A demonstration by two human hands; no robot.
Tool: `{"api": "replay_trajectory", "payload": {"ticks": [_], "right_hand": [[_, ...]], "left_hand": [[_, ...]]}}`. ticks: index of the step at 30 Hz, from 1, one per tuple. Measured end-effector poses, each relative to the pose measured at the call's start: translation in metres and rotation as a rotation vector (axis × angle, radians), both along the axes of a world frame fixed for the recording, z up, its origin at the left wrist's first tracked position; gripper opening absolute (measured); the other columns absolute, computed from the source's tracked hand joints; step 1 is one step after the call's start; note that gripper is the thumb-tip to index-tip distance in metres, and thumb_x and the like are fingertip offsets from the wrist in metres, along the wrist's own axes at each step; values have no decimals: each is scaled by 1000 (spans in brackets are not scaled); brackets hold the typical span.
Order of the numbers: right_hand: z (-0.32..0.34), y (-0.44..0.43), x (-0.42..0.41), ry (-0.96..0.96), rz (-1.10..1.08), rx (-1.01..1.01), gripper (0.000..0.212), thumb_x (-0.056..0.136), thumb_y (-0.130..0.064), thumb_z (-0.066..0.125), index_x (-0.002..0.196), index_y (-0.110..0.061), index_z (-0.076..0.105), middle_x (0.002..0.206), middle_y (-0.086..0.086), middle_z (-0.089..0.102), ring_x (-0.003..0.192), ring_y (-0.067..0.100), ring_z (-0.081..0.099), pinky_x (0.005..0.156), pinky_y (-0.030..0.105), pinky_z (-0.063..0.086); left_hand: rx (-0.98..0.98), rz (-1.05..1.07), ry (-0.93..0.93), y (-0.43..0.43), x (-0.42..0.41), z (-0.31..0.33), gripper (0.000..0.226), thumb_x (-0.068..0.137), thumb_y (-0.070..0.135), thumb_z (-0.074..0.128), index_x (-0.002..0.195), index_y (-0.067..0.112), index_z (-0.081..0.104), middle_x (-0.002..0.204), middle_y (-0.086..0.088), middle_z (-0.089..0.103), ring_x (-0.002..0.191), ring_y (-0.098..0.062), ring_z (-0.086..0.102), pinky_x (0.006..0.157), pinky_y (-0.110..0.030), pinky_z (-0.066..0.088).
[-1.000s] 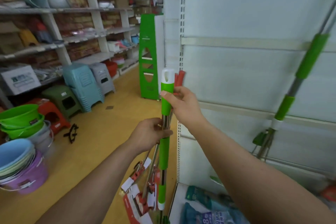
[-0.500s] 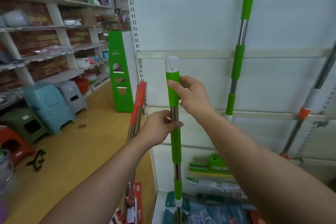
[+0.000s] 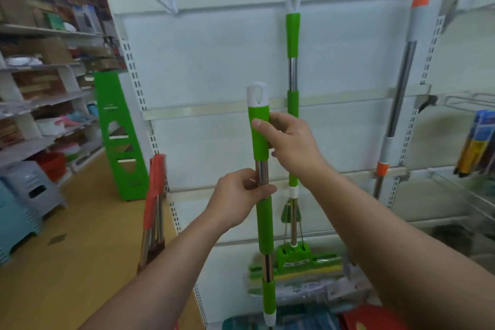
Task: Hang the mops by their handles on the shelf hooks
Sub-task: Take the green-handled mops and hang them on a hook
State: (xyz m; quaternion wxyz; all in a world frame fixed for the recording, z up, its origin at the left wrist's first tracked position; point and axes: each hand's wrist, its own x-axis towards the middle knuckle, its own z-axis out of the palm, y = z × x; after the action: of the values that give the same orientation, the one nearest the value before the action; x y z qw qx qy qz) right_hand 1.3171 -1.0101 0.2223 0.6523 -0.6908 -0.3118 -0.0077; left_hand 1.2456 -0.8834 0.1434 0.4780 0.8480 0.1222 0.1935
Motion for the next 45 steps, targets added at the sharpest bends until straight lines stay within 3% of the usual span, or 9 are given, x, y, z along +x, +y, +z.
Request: {"api": "replay_trajectory", "payload": {"ticks": [6,10,14,17,21,26,32,40,45], "right_hand": [[15,-10,15,-46,-68,15,23,100,-35,67,100,-15,77,85,5,71,79,13,65,75,34,52],[28,-16,25,-89,-111,40,28,98,-38,68,97,-11,76,79,5,67,74,15,63,82,50,58],[47,-29,30,-97,-143,86,24,99,-34,68,102,-12,77,96,16,76,75,13,65,76,37,54],[63,-40,35,-129,-152,95,29,99,-35,67,104,-8,76,105,23,74,81,28,70,77,42,56],[81,-59,42,-163,-141,124,27,99,-37,67,100,-12,77,102,22,74,97,41,70,87,56,58],[107,-78,48,-194,-117,135,24,99,-39,65,98,-19,78,97,11,78,94,34,74,89,58,61],[134,-86,57,-246,-90,141,32,101,-39,64,104,-10,78,104,26,74,82,37,70,86,61,58],[159,-81,71,-245,-45,139,47,93,-50,64,107,-6,76,114,32,70,100,53,68,87,67,57],[160,-79,73,-229,-40,164,55,86,-54,64,105,-4,76,114,33,69,101,53,67,87,68,57]], "left_hand": [[-18,-90,-32,-3,27,13,17,80,37,84,77,26,70,79,4,79,77,-15,76,85,-45,60],[-41,-167,-105,-3,41,25,20,76,34,86,78,21,71,78,-2,78,79,-22,76,85,-53,59],[-57,-230,-154,-13,51,42,34,65,51,81,82,23,74,84,-6,78,85,-26,76,88,-55,58],[-83,-255,-207,-24,57,56,36,64,52,78,88,24,76,87,-10,78,87,-32,74,88,-58,57],[-68,-242,-268,-44,62,73,32,66,54,77,88,29,76,84,-7,78,84,-28,74,86,-54,59],[-22,-191,-344,-64,65,95,13,82,36,82,85,25,75,80,-2,76,79,-19,73,83,-43,61],[-44,-175,-401,-78,72,119,16,76,40,81,83,26,76,76,-8,76,73,-25,72,80,-51,61],[-64,-130,-415,-83,85,138,30,72,47,79,82,19,75,73,-4,76,68,-17,70,77,-43,58],[-61,-128,-414,-84,88,140,19,82,36,81,83,18,75,71,-2,76,65,-14,68,70,-36,55]]}}
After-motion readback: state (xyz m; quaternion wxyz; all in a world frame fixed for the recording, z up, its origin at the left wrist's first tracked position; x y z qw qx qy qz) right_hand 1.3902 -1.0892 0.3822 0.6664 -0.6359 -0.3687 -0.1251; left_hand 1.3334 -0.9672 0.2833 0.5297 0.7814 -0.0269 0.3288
